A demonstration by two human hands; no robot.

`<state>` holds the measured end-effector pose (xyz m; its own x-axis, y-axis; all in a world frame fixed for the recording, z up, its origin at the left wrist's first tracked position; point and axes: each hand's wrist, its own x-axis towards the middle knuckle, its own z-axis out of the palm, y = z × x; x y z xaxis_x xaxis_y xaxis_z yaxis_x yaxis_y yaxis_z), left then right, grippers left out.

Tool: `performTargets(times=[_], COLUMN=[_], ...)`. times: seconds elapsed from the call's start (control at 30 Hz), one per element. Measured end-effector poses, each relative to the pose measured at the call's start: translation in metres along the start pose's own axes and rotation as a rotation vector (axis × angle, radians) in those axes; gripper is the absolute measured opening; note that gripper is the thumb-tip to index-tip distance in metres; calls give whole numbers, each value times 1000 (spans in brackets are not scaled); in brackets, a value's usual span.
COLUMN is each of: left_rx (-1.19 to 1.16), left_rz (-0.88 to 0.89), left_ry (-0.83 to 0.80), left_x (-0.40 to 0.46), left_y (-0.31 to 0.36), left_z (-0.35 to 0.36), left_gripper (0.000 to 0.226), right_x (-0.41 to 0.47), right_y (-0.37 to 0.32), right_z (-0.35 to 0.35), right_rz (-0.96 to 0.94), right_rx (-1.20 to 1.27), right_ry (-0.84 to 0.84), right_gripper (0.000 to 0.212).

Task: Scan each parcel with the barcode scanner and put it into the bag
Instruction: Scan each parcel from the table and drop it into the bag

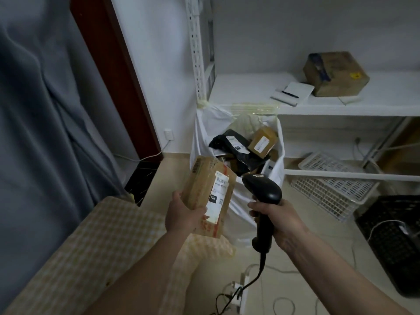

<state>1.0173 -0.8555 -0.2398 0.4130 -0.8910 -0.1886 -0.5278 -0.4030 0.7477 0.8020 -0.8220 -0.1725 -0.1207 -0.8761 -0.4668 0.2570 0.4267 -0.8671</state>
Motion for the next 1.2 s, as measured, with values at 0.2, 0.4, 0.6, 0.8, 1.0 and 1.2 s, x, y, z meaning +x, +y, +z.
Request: performTargets(times=[0.2, 0.4, 0.6, 0.8, 1.0, 1.2], left_rx=[13, 12, -75, -130, -410, -255], left_rz=[29, 45, -25, -117, -268, -271], left_ry=[14, 4, -2, 18, 11, -20], left_x=[67, 113, 161, 217, 270, 310], left_y=[45, 93, 136, 191, 235, 242], left_z=[11, 44, 79, 126, 158, 189], left_gripper=[77, 79, 74, 72, 54, 41], right_x=[56, 116, 193, 282, 347, 377], right_y=[-24, -46, -79, -124, -147, -160], right_z=[7, 2, 6, -17, -31, -43], right_rz=[22, 70, 143, 201, 242, 213], right_rx=[32, 72, 81, 76, 19, -21], right_ry=[4, 16, -90, -167, -199, -220], right_gripper=[29, 26, 18, 22, 16, 15])
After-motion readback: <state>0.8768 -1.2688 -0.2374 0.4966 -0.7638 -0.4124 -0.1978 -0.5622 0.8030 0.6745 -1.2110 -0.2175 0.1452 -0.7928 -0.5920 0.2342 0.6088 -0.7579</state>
